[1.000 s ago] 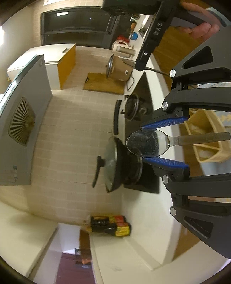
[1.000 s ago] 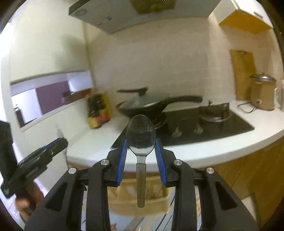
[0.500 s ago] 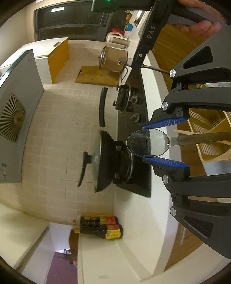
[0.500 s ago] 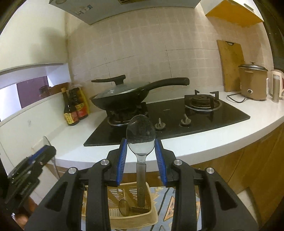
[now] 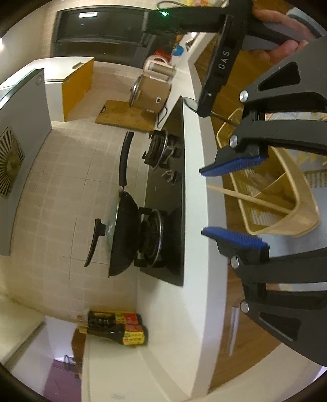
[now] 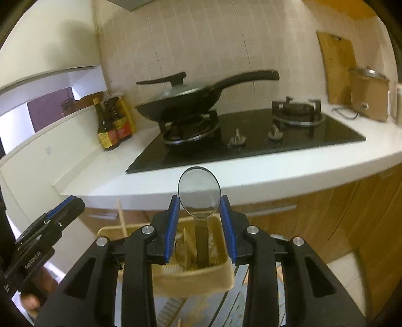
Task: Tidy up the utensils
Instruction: 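Carry both spoons over the beige caddy and open both tools to drop them in, then grasp a clear spoon with the left tool while the right tool grasps a wooden chopstick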
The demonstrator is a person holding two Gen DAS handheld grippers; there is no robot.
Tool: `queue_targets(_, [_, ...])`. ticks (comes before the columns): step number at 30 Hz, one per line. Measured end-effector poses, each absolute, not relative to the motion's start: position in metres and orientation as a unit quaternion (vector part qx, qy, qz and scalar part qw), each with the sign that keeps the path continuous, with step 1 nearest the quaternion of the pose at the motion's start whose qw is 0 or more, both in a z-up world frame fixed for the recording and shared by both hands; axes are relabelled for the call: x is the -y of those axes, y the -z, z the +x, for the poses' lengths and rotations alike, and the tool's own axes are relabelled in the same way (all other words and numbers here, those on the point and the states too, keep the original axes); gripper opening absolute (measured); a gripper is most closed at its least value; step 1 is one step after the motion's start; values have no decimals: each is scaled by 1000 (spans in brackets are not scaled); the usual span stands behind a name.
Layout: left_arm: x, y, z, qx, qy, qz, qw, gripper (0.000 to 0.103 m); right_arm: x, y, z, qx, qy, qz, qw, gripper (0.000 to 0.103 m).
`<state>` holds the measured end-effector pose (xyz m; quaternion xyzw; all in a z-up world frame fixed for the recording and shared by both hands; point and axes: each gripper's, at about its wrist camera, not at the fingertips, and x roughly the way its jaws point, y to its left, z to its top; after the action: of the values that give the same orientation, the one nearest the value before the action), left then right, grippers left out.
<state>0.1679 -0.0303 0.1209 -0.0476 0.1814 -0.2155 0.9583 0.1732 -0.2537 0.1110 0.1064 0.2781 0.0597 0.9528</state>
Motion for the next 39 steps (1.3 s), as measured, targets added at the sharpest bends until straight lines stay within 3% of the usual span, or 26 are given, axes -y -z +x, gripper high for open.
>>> queue_targets(2, [25, -124, 161, -186, 220, -57, 956, 49, 254, -112, 162, -280, -60, 103, 952, 45])
queue_targets(4, [18, -128, 150, -190, 232, -69, 951, 53, 252, -116, 149, -277, -62, 98, 954, 49])
queue_targets(7, [12, -135, 132, -194, 242, -73, 948, 59, 248, -122, 126, -286, -70, 91, 951, 49])
queue_targets(13, [13, -137, 93, -223, 250, -53, 941, 59, 231, -122, 84, -331, -66, 51, 940, 49])
queue_targets(21, [22, -79, 78, -332, 247, -17, 910, 59, 218, -58, 60, -457, -63, 44, 886, 49])
queue_targets(26, [25, -29, 93, -420, 243, -18, 874, 49, 216, -14, 55, -506, -75, 66, 856, 38])
queue_targets(31, [37, 10, 105, -483, 241, -6, 842, 40, 213, 13, 47, -529, -86, 79, 841, 36])
queue_targets(39, [75, 36, 92, -509, 230, 81, 825, 33, 230, 29, 35, -535, -84, 116, 833, 35])
